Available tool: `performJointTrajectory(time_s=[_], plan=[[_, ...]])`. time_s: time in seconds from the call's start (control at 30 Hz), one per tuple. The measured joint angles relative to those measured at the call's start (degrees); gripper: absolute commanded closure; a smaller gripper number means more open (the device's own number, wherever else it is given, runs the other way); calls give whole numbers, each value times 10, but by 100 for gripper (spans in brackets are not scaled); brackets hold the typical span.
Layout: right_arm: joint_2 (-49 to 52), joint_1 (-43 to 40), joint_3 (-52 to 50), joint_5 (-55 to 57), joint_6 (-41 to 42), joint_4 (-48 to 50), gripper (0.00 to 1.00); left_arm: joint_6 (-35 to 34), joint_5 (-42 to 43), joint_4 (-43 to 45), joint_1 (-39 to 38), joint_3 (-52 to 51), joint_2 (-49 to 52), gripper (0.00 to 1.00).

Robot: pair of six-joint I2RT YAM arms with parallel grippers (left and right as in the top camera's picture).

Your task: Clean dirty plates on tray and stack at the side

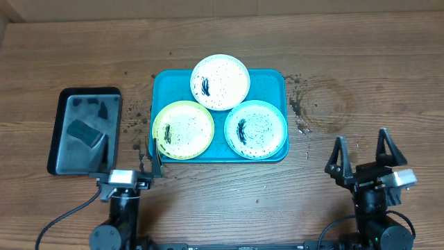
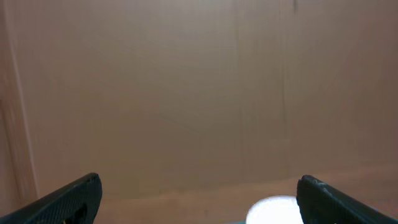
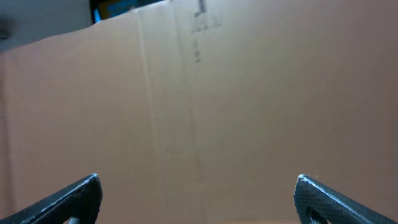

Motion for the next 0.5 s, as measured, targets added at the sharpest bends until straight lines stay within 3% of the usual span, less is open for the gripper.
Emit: performJointTrajectory(time_s=[0.13, 0.27, 0.5], plan=[[12, 0, 51, -21, -15, -100, 0, 21, -28, -141, 0, 132, 45, 0], [84, 0, 171, -31, -51, -234, 0, 64, -74, -323, 0, 318, 171, 0], [301, 0, 401, -52, -76, -447, 0, 100, -91, -668, 0, 673, 538, 0]])
